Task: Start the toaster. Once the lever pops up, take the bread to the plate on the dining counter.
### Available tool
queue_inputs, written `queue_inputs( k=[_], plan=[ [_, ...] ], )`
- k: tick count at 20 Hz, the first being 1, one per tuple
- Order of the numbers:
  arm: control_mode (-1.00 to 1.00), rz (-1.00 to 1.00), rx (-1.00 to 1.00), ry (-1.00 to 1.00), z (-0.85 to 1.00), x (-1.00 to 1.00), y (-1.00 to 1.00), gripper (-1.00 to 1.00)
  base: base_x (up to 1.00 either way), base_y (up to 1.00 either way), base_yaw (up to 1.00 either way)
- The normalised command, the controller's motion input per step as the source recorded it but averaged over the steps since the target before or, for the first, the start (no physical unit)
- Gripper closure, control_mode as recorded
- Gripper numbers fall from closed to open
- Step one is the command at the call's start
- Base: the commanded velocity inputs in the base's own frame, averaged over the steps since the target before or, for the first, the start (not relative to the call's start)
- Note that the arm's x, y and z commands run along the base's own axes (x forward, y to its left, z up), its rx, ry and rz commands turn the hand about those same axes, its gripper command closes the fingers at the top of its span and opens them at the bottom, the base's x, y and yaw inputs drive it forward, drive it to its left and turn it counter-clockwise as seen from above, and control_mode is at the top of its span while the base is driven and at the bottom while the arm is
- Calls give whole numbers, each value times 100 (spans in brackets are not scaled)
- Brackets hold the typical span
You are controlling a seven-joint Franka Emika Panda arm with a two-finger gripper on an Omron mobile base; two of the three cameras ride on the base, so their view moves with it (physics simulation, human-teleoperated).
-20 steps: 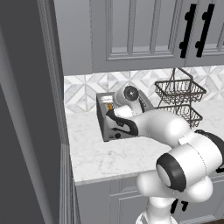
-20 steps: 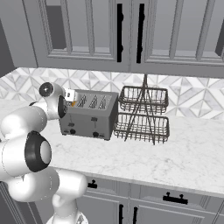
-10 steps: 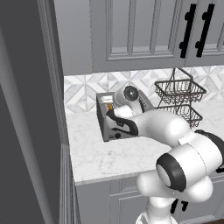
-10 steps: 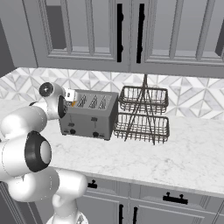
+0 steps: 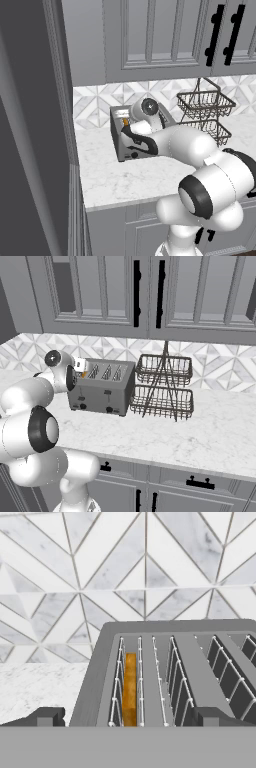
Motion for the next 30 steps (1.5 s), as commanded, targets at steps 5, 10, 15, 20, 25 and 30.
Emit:
queue_inputs(
  k=[5, 10, 15, 20, 25, 30],
  plan=[
    [-100, 0, 0, 0, 0, 0, 0, -100, 0, 0, 0],
    [-100, 0, 0, 0, 0, 0, 0, -100, 0, 0, 0],
    [-100, 0, 0, 0, 0, 0, 0, -100, 0, 0, 0],
    [-100, 0, 0, 0, 0, 0, 0, -100, 0, 0, 0],
    [-100, 0, 0, 0, 0, 0, 0, -100, 0, 0, 0],
    [-100, 0, 0, 0, 0, 0, 0, -100, 0, 0, 0]
  ],
)
